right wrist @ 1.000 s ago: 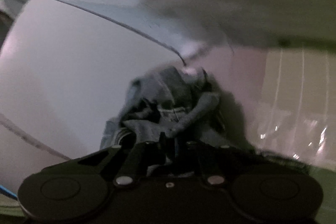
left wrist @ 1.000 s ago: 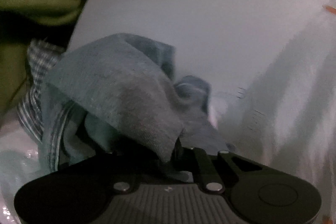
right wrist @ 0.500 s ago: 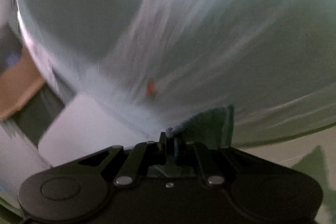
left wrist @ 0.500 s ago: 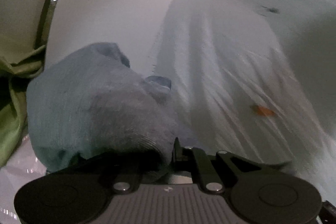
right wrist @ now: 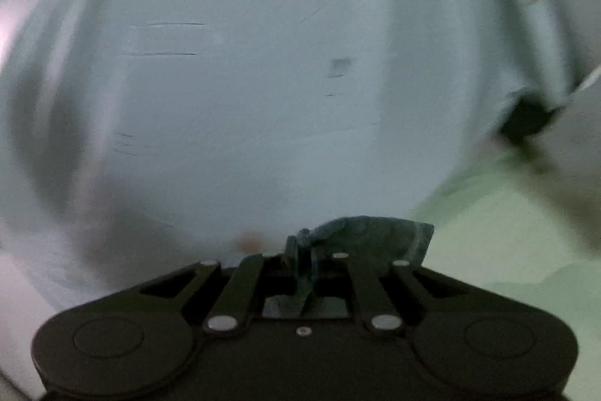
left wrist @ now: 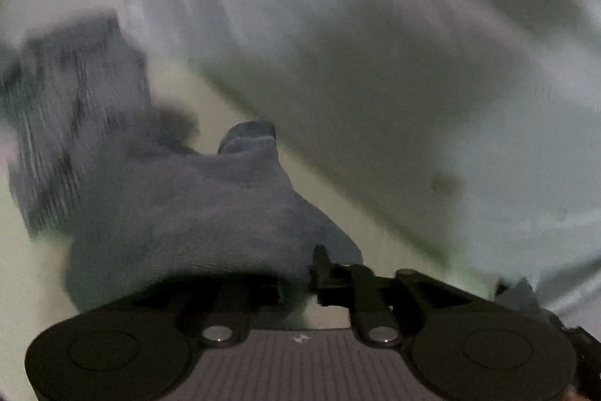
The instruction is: Fold clothes
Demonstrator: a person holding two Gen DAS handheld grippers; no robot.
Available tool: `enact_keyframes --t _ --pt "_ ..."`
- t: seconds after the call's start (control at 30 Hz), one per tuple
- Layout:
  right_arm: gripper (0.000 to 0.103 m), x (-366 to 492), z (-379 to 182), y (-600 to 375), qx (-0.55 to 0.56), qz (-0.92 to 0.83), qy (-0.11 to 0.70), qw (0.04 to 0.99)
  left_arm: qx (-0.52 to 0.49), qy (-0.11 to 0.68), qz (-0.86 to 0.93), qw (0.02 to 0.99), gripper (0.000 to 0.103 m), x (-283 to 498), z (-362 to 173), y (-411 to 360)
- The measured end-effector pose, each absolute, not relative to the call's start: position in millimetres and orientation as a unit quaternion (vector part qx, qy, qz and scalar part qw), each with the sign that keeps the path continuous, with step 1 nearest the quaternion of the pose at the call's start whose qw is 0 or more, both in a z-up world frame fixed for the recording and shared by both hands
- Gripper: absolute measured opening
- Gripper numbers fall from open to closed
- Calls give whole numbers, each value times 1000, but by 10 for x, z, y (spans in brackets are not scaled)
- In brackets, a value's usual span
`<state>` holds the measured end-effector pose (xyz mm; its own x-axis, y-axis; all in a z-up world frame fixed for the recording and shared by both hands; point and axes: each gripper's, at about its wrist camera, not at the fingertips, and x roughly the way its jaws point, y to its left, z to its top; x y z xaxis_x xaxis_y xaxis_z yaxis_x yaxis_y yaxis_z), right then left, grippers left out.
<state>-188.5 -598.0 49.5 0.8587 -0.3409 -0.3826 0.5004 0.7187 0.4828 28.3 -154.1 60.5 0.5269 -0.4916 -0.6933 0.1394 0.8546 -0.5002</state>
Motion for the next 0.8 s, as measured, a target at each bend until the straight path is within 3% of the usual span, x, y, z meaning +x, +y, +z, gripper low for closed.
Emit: enact_keyframes --t 0.13,0.2,0.27,0.43,0.6,0.8 --pt "9 -2076 62 -6251 263 -277 275 882 -178 482 -171 841 44 98 447 -1681" --pt "17 -2178 -199 -6246 271 -278 308 869 -168 468 -150 855 64 31 499 -1628" --pt "37 -2328 -373 -6218 297 -273 313 860 -153 452 -128 869 71 16 501 -1568" --pt "49 -2400 -591 -5925 316 -258 334 850 -144 458 -86 873 74 -101 397 -1409" --pt "75 -2333 -621 -5815 312 -250 346 849 -124 473 -79 869 84 38 240 -1400" --pt "80 -2143 -701 -5907 302 -287 357 836 -121 500 -74 855 85 437 -49 -1498"
